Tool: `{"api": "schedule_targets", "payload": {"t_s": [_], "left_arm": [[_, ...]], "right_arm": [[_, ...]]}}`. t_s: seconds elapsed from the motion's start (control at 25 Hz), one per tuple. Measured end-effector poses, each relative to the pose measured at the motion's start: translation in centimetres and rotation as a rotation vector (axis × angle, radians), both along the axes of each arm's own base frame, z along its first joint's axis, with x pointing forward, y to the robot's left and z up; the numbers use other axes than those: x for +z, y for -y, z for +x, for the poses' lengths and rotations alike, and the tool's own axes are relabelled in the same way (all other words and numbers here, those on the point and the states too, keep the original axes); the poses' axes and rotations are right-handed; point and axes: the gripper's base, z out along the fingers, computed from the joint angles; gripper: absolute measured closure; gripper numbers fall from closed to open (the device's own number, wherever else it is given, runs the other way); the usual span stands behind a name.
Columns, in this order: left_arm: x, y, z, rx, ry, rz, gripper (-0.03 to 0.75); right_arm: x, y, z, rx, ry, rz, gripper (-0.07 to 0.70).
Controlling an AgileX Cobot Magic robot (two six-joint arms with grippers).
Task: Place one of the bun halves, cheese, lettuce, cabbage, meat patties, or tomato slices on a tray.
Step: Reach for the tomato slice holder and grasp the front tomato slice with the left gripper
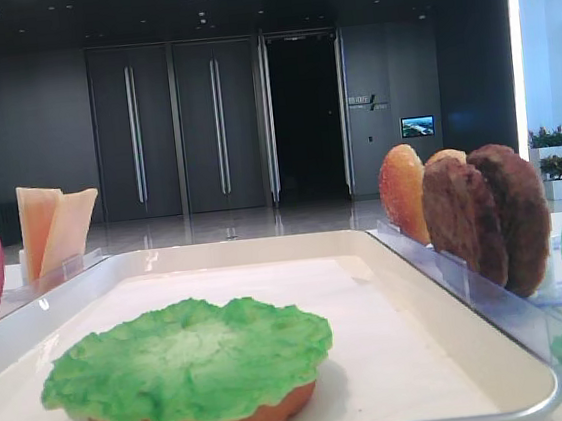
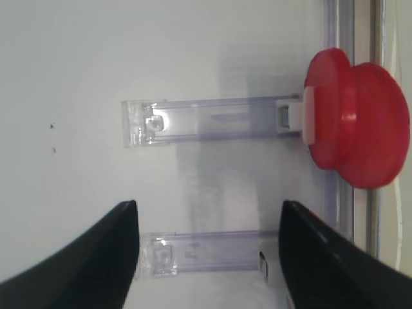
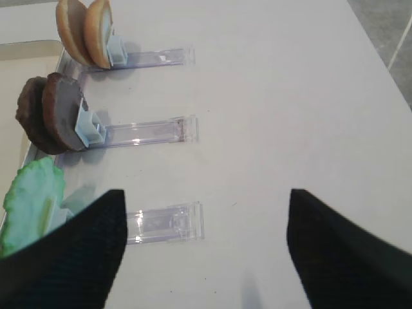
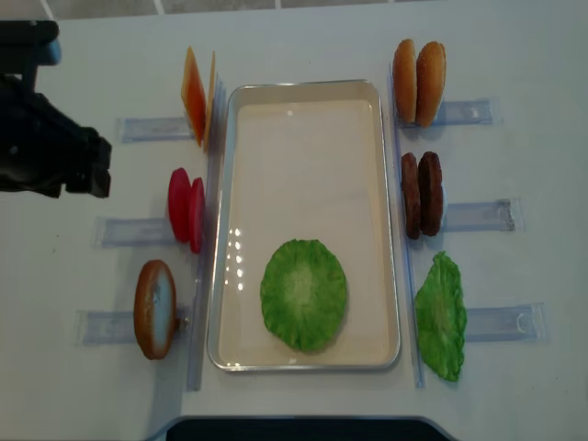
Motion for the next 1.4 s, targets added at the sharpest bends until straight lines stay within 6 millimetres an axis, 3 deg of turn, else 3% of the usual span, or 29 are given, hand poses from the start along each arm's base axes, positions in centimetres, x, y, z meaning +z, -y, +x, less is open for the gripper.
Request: {"api": "schedule_targets", "payload": {"t_s": [0.2, 0.4, 0.72, 1.0, 1.2, 1.4], "left_arm": [[-1.2, 0.3, 2.4, 0.065, -0.052, -0.017, 0.199], [-1.6, 1.3, 2.9, 0.113, -0.061, -0.018, 0.199], [-1.8, 6.1, 2.5, 0.090, -0.024, -0.057, 0.199], [-3.4, 10.7, 2.2, 0.026, -0.047, -0.073, 0.199], [-4.4, 12.4, 2.8, 0.002, -0.064, -0.068, 0.199], [-5.4, 12.8, 3.4, -0.002, -0.087, -0.050, 0.199]], "right_arm": [[0.0, 0.0, 0.0, 0.000, 0.000, 0.000, 0.107], [0.0, 0.0, 0.0, 0.000, 0.000, 0.000, 0.107], [0.0, 0.0, 0.0, -0.001, 0.000, -0.001, 0.107], [0.0, 0.0, 0.0, -0.001, 0.000, -0.001, 0.107], [0.0, 0.0, 0.0, -0.001, 0.000, -0.001, 0.107], [0.0, 0.0, 0.0, -0.001, 0.000, -0.001, 0.107]]}}
